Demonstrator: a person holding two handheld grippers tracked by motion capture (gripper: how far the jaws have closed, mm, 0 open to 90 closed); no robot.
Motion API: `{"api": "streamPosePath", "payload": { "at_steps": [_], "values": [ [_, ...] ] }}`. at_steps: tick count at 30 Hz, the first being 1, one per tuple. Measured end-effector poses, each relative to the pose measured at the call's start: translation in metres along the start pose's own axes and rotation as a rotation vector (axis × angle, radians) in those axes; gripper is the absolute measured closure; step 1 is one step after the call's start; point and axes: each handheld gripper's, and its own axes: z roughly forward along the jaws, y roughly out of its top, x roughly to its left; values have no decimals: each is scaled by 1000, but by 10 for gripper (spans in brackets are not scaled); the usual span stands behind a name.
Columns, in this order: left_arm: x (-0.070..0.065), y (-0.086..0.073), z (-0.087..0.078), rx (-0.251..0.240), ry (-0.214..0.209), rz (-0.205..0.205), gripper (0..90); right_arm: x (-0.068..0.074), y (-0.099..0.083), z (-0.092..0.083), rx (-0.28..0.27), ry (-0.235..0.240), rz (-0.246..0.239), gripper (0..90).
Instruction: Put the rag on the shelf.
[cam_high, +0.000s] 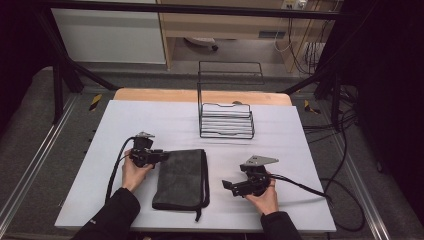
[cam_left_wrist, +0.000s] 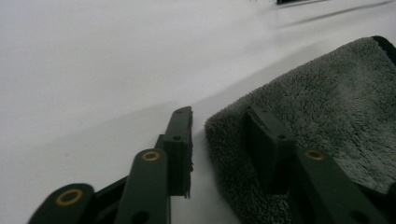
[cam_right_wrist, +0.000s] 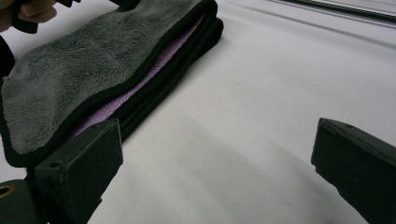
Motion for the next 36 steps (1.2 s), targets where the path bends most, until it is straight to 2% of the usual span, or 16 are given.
{"api": "streamPosePath", "payload": {
  "at_steps": [6, 8, 9, 14, 17, 20, 21, 22, 27, 31, 36],
  "values": [
    [-4, -2, 2, 5, -5, 14, 743, -1, 1, 1, -12, 7, 8, 27],
    [-5, -2, 2, 4, -4, 11, 758, -1, 4, 2, -28, 12, 33, 29],
    [-5, -2, 2, 2, -4, 12, 765, -2, 8, 2, -46, 13, 53, 32],
    [-2, -3, 2, 1, -23, 9, 768, -1, 22, 7, -61, 14, 60, 48],
    [-5, -4, 3, -8, -10, 20, 769, -1, 32, 13, -63, 11, 72, 64],
    [-5, -4, 3, -10, -5, 29, 769, -1, 46, 24, -65, 0, 82, 83],
    [-5, -4, 3, -11, -6, 29, 769, 1, 56, 32, -57, 0, 74, 97],
    [-5, -4, 3, -11, -6, 30, 769, 1, 56, 32, -57, 0, 74, 97],
    [-5, -4, 3, -12, -6, 38, 769, 6, 76, 58, -31, -16, 53, 149],
    [-5, -4, 3, -13, -5, 43, 768, 8, 83, 84, 9, -32, 39, 223],
    [-6, -5, 3, -15, -5, 52, 768, 8, 84, 99, 43, -52, 39, 289]
  ]
}}
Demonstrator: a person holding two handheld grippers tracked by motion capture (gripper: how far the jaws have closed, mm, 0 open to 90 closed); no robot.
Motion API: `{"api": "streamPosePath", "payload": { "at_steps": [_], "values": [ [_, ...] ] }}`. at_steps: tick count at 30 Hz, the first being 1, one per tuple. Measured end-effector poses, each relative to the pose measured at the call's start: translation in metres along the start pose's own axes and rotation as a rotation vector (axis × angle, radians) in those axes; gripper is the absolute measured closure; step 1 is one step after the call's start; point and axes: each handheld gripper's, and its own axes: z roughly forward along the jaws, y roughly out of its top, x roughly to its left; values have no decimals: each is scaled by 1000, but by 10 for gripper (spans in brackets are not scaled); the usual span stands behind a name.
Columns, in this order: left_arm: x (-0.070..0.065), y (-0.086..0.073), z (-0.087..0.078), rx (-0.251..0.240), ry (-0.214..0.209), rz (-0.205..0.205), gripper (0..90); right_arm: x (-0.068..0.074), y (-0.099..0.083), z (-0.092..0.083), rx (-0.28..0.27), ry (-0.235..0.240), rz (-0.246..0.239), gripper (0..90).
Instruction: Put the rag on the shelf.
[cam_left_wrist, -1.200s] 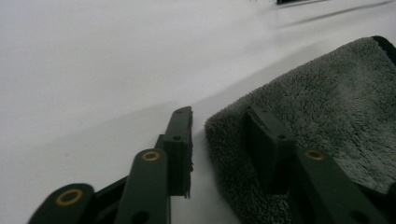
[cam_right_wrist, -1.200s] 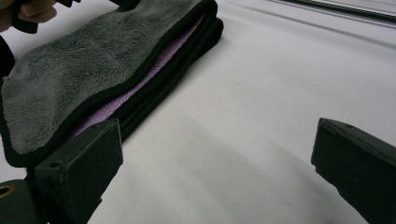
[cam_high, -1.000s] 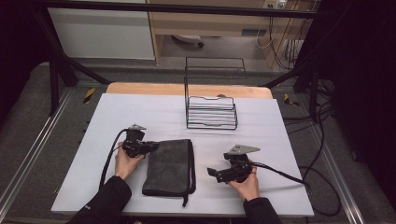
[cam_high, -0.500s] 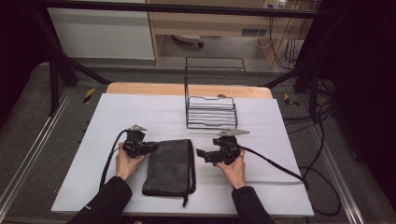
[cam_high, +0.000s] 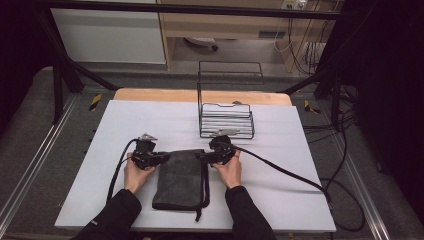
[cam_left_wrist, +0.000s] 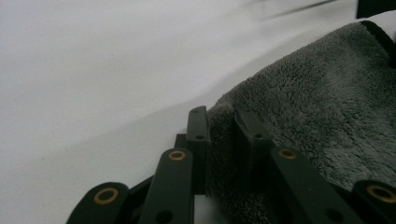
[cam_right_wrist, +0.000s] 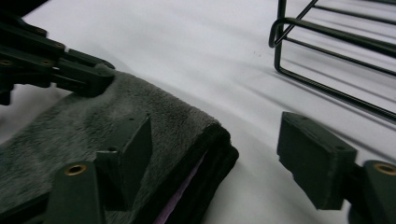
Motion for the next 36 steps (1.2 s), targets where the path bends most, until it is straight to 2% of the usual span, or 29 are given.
{"api": "streamPosePath", "payload": {
  "at_steps": [5, 7, 8, 9, 17, 22, 26, 30, 34, 36],
  "values": [
    [1, 0, 0, -1, -4, 2, 768, -2, -2, 9, 19, 1, 17, 422],
    [1, 0, 0, -1, -5, 3, 767, -2, -5, 12, 46, 1, 6, 483],
    [1, 0, 0, -2, -4, 4, 767, -2, -5, 12, 46, 1, 6, 483],
    [1, 0, 0, -2, -5, 3, 767, -2, -6, 13, 51, 12, 8, 526],
    [3, -1, 0, -7, -15, 0, 765, -1, -8, 14, 65, 38, 19, 612],
    [5, -1, 0, -3, -30, -15, 765, -2, -6, 14, 87, 73, 68, 694],
    [7, 0, 0, 0, -45, -36, 776, -3, -5, 14, 96, 84, 86, 744],
    [7, 0, -1, -2, -47, -39, 786, -3, -5, 13, 92, 85, 84, 756],
    [10, 0, -3, -11, -70, -59, 797, -3, -3, 11, 93, 91, 90, 766],
    [9, 0, -5, -16, -72, -56, 800, -1, -1, 7, 85, 93, 81, 769]
  ]
}}
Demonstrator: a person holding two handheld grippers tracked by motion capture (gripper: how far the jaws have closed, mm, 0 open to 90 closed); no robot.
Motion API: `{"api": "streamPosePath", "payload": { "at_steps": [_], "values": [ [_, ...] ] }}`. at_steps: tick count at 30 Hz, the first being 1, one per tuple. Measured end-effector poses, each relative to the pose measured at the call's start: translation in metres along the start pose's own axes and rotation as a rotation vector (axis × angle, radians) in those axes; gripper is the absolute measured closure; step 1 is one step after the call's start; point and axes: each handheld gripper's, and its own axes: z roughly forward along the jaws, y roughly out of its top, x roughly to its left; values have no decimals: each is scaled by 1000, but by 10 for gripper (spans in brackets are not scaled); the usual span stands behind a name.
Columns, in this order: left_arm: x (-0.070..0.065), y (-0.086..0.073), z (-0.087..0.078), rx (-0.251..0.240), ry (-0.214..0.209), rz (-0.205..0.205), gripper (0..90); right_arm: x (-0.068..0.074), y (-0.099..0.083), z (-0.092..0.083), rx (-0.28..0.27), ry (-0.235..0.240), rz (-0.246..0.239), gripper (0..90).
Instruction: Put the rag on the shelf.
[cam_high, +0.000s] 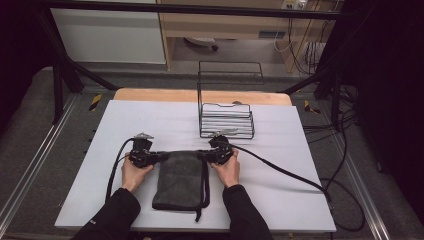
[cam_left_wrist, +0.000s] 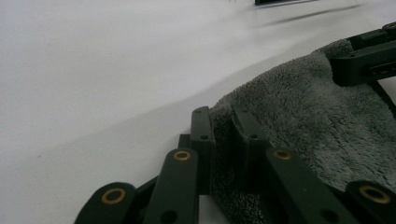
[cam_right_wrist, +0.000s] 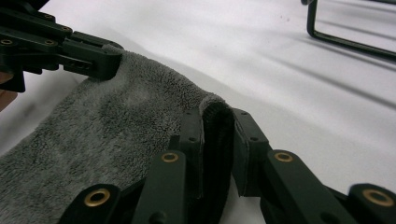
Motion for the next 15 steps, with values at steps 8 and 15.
{"api": "streamPosePath", "payload": {
  "at_steps": [8, 15],
  "values": [
    [-4, 3, -20, -57, -28, 18, 799, 11, 2, -17, -65, 22, -21, 770],
    [-13, 8, -38, -123, -43, 47, 799, 21, 4, -34, -131, 36, -48, 771]
  ]
}}
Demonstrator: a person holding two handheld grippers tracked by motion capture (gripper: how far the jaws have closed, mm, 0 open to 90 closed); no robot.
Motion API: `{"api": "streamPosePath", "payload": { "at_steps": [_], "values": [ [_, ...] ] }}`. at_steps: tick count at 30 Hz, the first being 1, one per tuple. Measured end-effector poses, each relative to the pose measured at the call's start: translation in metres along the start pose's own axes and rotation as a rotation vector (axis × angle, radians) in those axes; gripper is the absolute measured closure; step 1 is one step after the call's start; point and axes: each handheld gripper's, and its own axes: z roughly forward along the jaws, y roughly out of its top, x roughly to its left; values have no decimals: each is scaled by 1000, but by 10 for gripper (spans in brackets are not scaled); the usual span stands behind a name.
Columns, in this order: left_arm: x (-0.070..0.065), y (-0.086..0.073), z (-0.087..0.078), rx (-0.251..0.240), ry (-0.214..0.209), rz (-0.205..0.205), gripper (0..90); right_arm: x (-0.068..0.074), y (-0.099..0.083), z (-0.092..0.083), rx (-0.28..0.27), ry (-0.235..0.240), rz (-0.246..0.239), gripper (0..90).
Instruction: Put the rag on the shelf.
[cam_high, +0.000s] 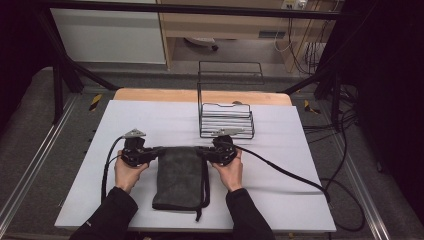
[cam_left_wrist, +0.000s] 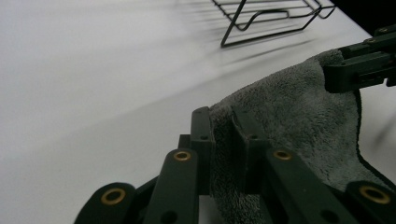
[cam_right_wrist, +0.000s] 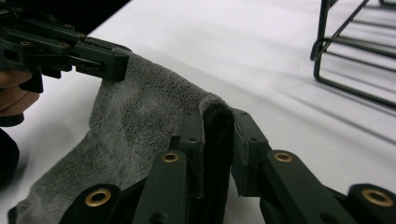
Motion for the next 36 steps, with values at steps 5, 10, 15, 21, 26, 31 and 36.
{"api": "streamPosePath", "payload": {
  "at_steps": [5, 10, 15, 21, 26, 31, 36],
  "values": [
    [-8, 7, -12, -45, -11, 27, 800, 7, 5, -14, -52, 11, -11, 772],
    [-18, 12, -23, -88, -20, 55, 800, 10, 8, -23, -88, 6, -26, 773],
    [-27, 17, -32, -123, -20, 78, 799, 15, 10, -34, -127, 7, -35, 775],
    [-38, 22, -42, -173, -28, 105, 800, 19, 15, -49, -177, 13, -46, 776],
    [-47, 25, -50, -203, -24, 130, 800, 28, 18, -60, -202, -11, -84, 777],
    [-54, 27, -59, -246, -29, 142, 800, 35, 21, -69, -238, -19, -110, 778],
    [-60, 29, -66, -276, -38, 153, 800, 40, 25, -79, -266, -16, -128, 779]
  ]
}}
